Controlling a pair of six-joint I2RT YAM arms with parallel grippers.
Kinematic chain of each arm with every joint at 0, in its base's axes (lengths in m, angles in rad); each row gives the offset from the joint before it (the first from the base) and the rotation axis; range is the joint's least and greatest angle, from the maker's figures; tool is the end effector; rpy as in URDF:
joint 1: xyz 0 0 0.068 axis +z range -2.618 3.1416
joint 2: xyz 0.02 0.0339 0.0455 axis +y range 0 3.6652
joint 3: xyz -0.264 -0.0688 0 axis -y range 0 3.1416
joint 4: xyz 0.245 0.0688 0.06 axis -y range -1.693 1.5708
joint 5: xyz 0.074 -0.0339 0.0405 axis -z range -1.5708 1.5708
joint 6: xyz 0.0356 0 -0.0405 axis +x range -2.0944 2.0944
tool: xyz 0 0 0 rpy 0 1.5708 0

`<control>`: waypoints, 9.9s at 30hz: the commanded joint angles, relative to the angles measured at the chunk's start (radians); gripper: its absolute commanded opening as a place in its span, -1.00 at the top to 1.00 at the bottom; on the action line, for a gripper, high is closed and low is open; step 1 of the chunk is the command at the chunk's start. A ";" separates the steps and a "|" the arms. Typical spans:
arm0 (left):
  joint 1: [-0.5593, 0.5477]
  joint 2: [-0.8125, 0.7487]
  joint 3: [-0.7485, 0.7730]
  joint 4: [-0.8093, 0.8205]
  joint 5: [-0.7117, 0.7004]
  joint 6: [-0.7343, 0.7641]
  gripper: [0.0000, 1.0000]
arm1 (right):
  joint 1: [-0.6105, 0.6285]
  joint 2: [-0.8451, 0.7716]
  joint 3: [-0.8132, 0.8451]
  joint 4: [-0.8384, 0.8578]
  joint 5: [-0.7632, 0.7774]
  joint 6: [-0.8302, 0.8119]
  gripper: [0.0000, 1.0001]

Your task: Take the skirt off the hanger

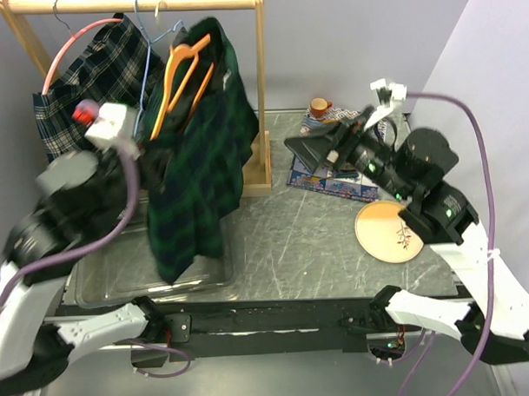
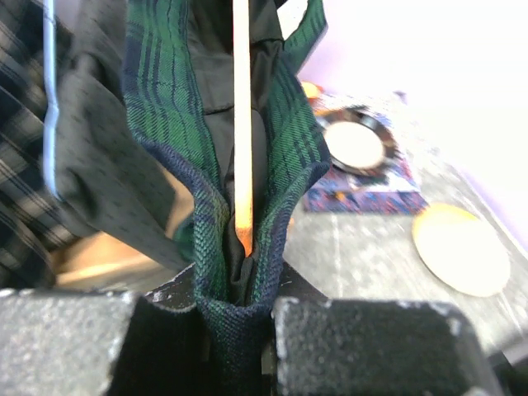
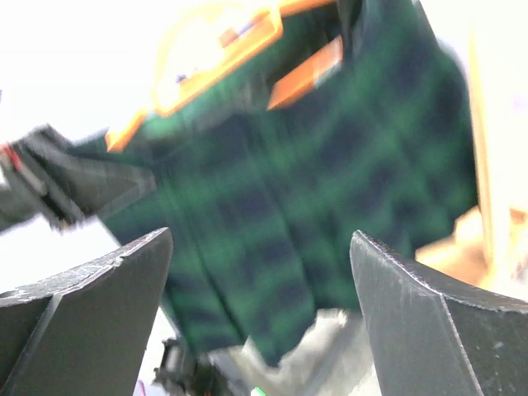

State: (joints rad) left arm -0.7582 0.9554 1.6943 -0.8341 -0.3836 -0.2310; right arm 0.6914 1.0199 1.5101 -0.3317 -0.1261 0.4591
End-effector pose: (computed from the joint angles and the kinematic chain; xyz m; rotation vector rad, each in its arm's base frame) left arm 0.0925 -0.0693 0.5282 0.1488 1.6703 -0.4304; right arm 0.1340 0.1167 0.5240 -0.2827 1.4694 1.0310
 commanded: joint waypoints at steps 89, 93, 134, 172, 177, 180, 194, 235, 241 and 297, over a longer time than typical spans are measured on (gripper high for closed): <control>-0.001 -0.164 -0.053 -0.002 0.263 -0.154 0.98 | -0.122 -0.014 0.241 0.389 0.274 0.279 1.00; 0.000 -0.095 0.193 0.026 0.065 -0.015 0.99 | -0.121 0.043 0.401 0.338 0.108 0.325 1.00; -0.001 -0.078 0.034 0.095 -0.106 -0.022 0.98 | -0.122 0.081 0.575 0.611 -0.177 0.326 1.00; -0.001 0.069 -0.243 0.654 0.267 -0.146 0.99 | -0.144 0.098 0.311 0.830 0.068 0.407 1.00; -0.001 0.120 -0.213 0.659 0.313 -0.171 0.98 | -0.144 0.132 0.291 0.934 0.037 0.475 1.00; -0.001 0.143 -0.199 0.694 0.342 -0.188 0.98 | -0.142 0.135 0.259 0.947 0.040 0.495 1.00; -0.001 0.166 -0.090 0.736 0.502 -0.272 0.98 | -0.174 0.141 0.198 0.859 0.120 0.334 1.00; -0.001 -0.130 -0.344 0.260 -0.460 -0.114 0.99 | -0.222 -0.472 -0.456 0.566 0.247 0.271 1.00; 0.003 -0.127 -0.441 0.020 -0.535 -0.460 0.97 | -0.222 -0.488 -0.488 0.530 0.247 0.270 1.00; 0.335 -0.020 -0.933 -0.047 -0.169 -1.043 -0.06 | -0.222 -0.563 -0.510 0.391 0.404 0.260 1.00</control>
State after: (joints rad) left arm -0.4377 0.9771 0.9234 -0.7952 -0.5964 -0.9955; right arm 0.4732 0.4782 1.0122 0.0212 0.2554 0.7124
